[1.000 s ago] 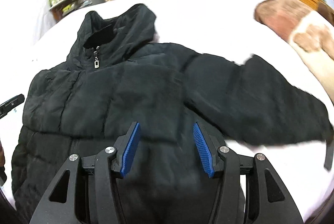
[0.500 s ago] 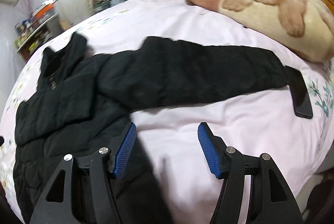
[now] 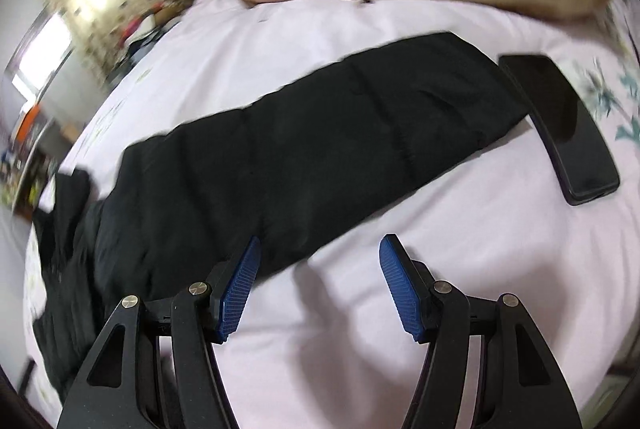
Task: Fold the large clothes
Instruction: 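Grasp the other sleeve cuff with the right gripper and fold it across the body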
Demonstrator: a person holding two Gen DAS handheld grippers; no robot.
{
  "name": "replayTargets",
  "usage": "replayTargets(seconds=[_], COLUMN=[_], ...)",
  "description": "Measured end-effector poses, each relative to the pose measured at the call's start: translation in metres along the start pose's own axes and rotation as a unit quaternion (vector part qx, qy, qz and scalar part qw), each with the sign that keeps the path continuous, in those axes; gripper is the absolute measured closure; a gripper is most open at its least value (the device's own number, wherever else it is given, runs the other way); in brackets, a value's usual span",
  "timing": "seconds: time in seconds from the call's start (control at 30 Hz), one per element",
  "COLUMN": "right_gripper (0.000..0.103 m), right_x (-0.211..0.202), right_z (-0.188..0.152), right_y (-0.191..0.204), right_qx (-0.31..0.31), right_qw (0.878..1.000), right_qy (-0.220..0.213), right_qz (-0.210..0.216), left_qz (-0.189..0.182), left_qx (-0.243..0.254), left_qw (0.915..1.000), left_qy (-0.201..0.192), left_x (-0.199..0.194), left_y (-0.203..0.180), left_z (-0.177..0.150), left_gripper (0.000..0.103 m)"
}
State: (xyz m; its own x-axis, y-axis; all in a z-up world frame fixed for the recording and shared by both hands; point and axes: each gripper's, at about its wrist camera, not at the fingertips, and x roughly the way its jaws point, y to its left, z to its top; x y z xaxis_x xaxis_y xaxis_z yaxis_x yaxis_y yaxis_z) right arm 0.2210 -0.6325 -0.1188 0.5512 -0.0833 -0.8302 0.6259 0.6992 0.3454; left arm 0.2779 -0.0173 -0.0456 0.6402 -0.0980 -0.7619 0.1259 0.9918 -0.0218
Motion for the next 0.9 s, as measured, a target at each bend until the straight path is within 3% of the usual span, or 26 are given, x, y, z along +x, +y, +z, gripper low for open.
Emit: replayTargets(seconds=[0.23, 0.33, 0.4, 0.47, 0.67, 0.9], right_gripper=[0.034, 0.034, 0.050, 0.082, 0.090, 0.091], right_x=[0.031, 0.035, 0.032, 0.026, -0.028, -0.131], right_z=[0.018, 0.023, 0.024, 0.026, 0.039, 0.034], right_y=[-0.030, -0.030, -0.025, -0.022, 0.018, 0.109], right_qx=[0.081, 0.084, 0.071, 0.071, 0.022, -0.082], right_qw=[0.996, 0.996, 0.997, 0.997, 0.997, 0.982], right_qy=[-0.009, -0.020, -0.027, -0.030, -0.071, -0.141], right_qz=[0.027, 0.013, -0.004, 0.007, 0.019, 0.093], left_qz=[0.012, 0.013, 0.012, 0.010, 0.002, -0.005], left_qx=[-0.018, -0.016, -0.016, -0.016, -0.021, -0.033], left_qw=[0.9996, 0.9996, 0.9996, 0.9996, 0.9997, 0.9994], left_qy=[0.017, 0.019, 0.019, 0.020, 0.013, -0.014], left_x=[0.026, 0.030, 0.029, 0.028, 0.011, -0.021], left_y=[0.013, 0.014, 0.014, 0.015, 0.020, 0.032], left_z=[-0.002, -0.004, -0.005, -0.005, -0.003, 0.003], left_gripper=[0.039, 0.039, 0.039, 0.039, 0.039, 0.039])
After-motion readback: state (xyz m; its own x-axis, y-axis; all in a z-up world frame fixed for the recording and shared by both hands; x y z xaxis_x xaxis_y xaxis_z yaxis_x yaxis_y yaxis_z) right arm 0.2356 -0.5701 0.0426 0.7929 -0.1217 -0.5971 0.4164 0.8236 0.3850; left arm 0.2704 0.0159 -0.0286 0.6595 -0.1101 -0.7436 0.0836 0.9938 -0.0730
